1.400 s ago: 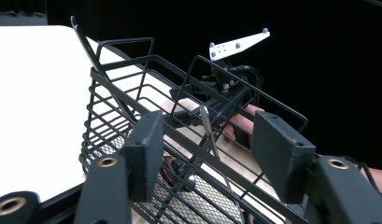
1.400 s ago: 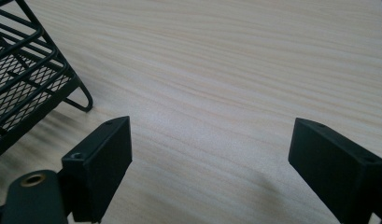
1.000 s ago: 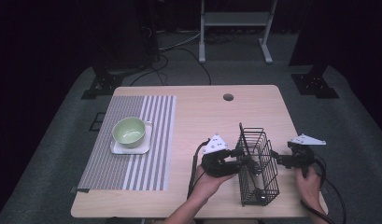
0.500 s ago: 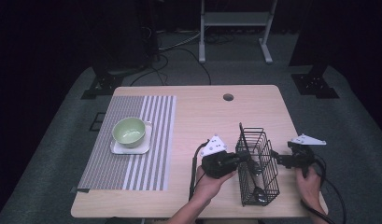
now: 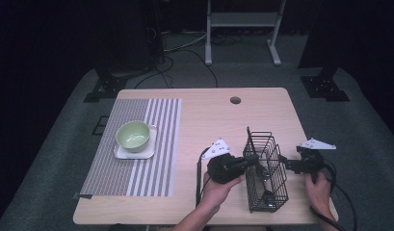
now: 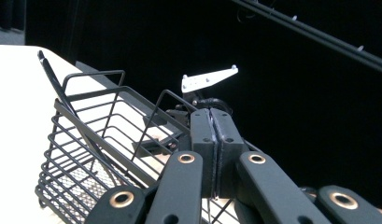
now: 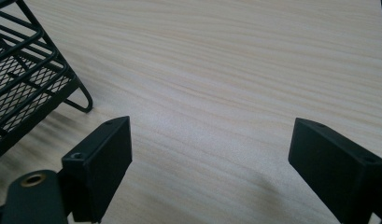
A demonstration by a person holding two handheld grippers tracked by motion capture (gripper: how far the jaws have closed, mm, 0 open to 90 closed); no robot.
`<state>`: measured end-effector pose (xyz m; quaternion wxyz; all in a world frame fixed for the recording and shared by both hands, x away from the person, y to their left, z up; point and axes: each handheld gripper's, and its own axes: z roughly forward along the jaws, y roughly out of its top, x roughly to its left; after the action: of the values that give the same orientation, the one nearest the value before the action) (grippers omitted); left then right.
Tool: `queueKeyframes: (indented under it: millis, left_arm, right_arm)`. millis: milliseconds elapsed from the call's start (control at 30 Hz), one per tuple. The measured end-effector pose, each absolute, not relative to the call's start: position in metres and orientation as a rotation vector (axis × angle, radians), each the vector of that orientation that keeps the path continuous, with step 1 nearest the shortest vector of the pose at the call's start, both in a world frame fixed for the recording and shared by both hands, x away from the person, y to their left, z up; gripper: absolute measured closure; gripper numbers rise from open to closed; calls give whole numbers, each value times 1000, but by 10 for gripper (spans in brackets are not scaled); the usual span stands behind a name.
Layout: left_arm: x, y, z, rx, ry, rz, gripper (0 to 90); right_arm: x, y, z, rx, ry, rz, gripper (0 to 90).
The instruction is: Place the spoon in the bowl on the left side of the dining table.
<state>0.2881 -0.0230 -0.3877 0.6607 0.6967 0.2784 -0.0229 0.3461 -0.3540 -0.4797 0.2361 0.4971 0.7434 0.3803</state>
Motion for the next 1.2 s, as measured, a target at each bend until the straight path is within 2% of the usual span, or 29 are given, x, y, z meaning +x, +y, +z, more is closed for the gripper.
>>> queueKeyframes:
  millis: [1200]
  left_arm:
    - [290, -18, -353, 1496, 612, -72, 898]
  right_arm:
    - [346, -353, -480, 1365, 2043, 1038, 124]
